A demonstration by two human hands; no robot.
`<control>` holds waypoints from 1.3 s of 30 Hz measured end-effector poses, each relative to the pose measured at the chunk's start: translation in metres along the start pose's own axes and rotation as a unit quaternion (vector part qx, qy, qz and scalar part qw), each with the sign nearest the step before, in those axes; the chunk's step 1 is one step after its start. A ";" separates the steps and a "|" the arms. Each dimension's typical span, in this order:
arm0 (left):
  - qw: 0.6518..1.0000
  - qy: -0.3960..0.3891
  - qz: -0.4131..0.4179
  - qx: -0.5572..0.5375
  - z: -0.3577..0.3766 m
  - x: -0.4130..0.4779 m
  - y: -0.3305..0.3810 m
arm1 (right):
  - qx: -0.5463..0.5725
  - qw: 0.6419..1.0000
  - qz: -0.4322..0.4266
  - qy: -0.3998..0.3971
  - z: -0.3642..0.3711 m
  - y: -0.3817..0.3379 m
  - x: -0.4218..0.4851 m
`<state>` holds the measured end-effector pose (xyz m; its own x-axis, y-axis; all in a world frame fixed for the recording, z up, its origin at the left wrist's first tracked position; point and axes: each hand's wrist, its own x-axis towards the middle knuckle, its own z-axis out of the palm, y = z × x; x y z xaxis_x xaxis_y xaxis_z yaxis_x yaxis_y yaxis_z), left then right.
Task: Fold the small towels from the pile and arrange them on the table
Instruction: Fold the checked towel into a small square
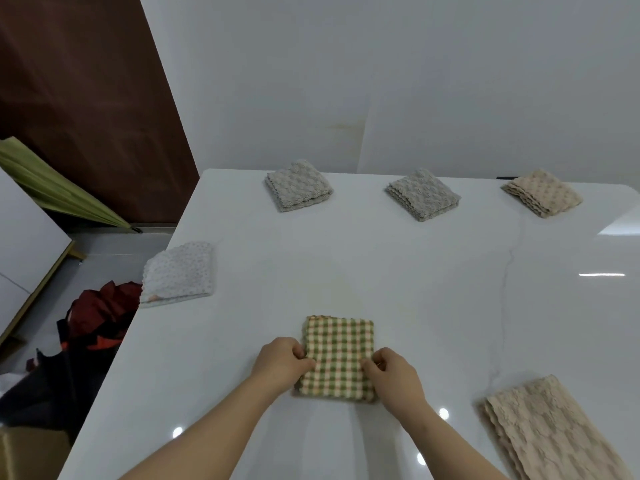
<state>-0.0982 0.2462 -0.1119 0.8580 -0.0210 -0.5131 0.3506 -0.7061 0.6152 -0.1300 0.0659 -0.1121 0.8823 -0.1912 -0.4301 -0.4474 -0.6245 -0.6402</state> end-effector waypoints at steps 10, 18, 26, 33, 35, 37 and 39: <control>0.999 -0.004 0.046 0.006 0.003 -0.015 -0.015 | 0.050 0.997 -0.005 0.066 0.016 0.013 -0.030; 0.998 0.015 0.038 0.038 0.008 -0.032 -0.023 | 0.064 0.997 -0.020 0.036 0.014 0.022 -0.053; 0.998 0.036 0.018 0.052 0.036 -0.085 -0.047 | 0.036 0.997 -0.056 0.024 0.020 0.048 -0.091; 0.999 0.052 0.013 -0.001 0.043 -0.115 -0.070 | 0.042 0.997 -0.054 -0.031 0.025 0.057 -0.116; 0.998 0.049 0.003 -0.029 0.044 -0.122 -0.077 | 0.017 0.997 -0.055 -0.042 0.028 0.061 -0.120; 0.998 0.054 0.000 -0.039 0.042 -0.129 -0.082 | -0.011 0.997 -0.061 -0.045 0.030 0.062 -0.124; 0.997 0.062 -0.001 -0.052 0.038 -0.134 -0.084 | -0.040 0.996 -0.063 -0.041 0.034 0.060 -0.126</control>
<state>-0.2571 0.2815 -0.1177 0.8947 0.0722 -0.4409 0.3838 -0.6294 0.6757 -0.2730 0.0780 -0.1180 0.9140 -0.0468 -0.4031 -0.3185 -0.6981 -0.6412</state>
